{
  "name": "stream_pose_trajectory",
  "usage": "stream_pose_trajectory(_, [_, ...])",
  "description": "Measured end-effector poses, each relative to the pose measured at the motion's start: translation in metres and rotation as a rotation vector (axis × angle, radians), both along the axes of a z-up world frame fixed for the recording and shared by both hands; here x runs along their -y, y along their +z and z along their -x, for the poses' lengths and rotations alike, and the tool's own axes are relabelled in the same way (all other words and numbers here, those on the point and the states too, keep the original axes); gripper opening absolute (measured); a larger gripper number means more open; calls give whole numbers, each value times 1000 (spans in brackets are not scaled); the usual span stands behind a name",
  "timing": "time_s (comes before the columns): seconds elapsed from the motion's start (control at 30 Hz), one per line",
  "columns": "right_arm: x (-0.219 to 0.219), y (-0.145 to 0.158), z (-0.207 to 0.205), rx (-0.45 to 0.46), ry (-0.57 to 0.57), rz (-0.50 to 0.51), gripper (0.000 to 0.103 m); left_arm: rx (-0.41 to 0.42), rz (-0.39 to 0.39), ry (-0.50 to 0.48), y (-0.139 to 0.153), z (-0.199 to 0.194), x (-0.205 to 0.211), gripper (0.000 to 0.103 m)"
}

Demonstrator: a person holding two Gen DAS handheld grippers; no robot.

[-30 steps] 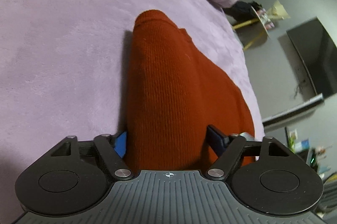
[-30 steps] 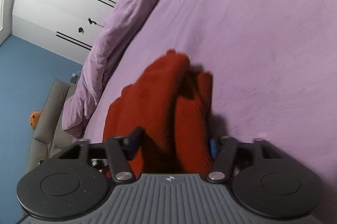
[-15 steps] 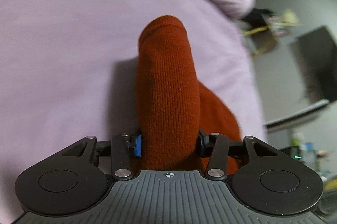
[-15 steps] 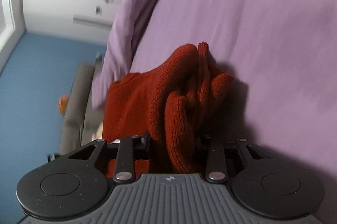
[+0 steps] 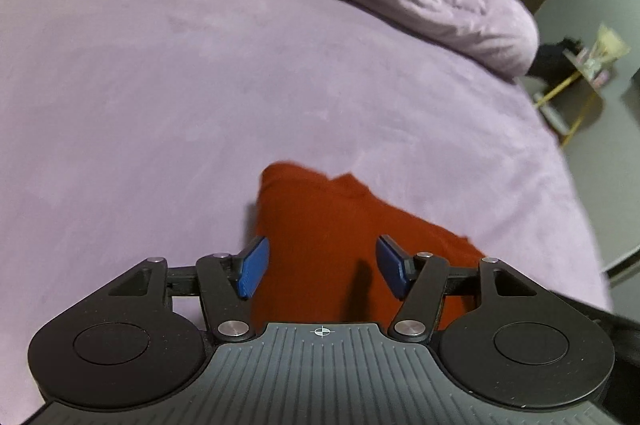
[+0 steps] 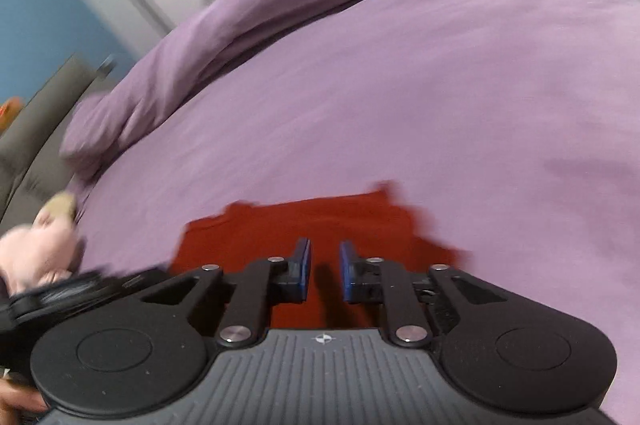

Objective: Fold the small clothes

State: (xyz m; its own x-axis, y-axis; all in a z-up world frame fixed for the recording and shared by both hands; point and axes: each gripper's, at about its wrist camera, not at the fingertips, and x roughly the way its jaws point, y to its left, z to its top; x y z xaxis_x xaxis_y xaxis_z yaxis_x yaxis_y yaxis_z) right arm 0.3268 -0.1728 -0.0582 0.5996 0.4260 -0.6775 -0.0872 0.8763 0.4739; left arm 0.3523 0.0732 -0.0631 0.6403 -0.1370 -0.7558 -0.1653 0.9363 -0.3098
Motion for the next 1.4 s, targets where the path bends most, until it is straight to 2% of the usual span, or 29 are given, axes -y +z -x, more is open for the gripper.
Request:
stream_pose_trajectory(0.07, [-32, -12, -19, 22, 13, 109, 12, 18, -101, 9, -13, -13, 11, 65])
stream_pose_trajectory(0.1, [-39, -21, -25, 18, 18, 150, 8, -1, -142, 4, -22, -23, 20, 66])
stream_pose_trajectory(0.13, [-41, -29, -31, 7, 5, 180, 2, -11, -168, 5, -29, -32, 22, 72])
stream_pose_trajectory(0.17, [-41, -36, -36, 20, -8, 183, 0, -4, -185, 12, -36, -35, 24, 82])
stream_pose_trajectory(0.27, [-35, -58, -37, 132, 7, 228, 0, 6, -148, 49, -53, -45, 19, 87])
stream_pose_trajectory(0.3, [-33, -60, -35, 155, 5, 226, 0, 12, -158, 56, -55, -46, 18, 87])
stream_pose_trajectory(0.4, [-29, -60, -35, 172, -9, 203, 0, 13, -172, 53, -53, -43, 18, 88])
stream_pose_trajectory(0.53, [-27, -51, -17, 201, -11, 214, 0, -16, -134, 51, -41, -16, 12, 88])
stream_pose_trajectory(0.6, [-23, -41, 7, 220, 0, 234, 7, 14, -120, 29, -29, 18, 10, 88])
stream_pose_trajectory(0.67, [-11, -31, 43, 229, 1, 228, 34, 72, -108, 1, -15, 60, 3, 88])
stream_pose_trajectory(0.73, [11, -29, 88, 201, 11, 161, 38, 88, -115, -9, -7, 108, -5, 86])
stream_pose_trajectory(0.8, [35, -29, 137, 187, -32, 128, 50, 94, -112, -10, -7, 153, -7, 86])
stream_pose_trajectory(0.87, [57, -34, 172, 116, -75, 85, 53, 76, -80, -30, -11, 182, -3, 85])
stream_pose_trajectory(0.93, [73, -38, 190, 43, -84, -1, 53, 70, -71, -68, -18, 200, 8, 85])
stream_pose_trajectory(0.97, [78, -39, 192, 14, -80, -79, 53, 48, -90, -95, -22, 201, 15, 82])
stream_pose_trajectory(1.03, [82, -42, 188, -7, -101, -197, 52, 14, -102, -106, -26, 197, 25, 82])
stream_pose_trajectory(1.1, [83, -46, 176, -27, -146, -294, 45, 2, -94, -81, -28, 190, 28, 78])
stream_pose_trajectory(1.13, [83, -49, 171, -44, -167, -332, 39, 9, -111, -69, -26, 186, 29, 78])
stream_pose_trajectory(1.17, [82, -53, 167, -71, -186, -356, 26, 16, -126, -70, -26, 182, 31, 79])
stream_pose_trajectory(1.23, [76, -58, 158, -114, -232, -357, 12, -23, -165, -74, -30, 175, 36, 79])
stream_pose_trajectory(1.3, [68, -55, 152, -151, -257, -368, 8, -51, -191, -51, -34, 170, 36, 79])
stream_pose_trajectory(1.33, [71, -56, 154, -143, -247, -478, 8, -55, -191, -29, -35, 169, 32, 79])
stream_pose_trajectory(1.4, [83, -70, 159, -151, -217, -845, 7, -63, -171, 25, -36, 170, 21, 78])
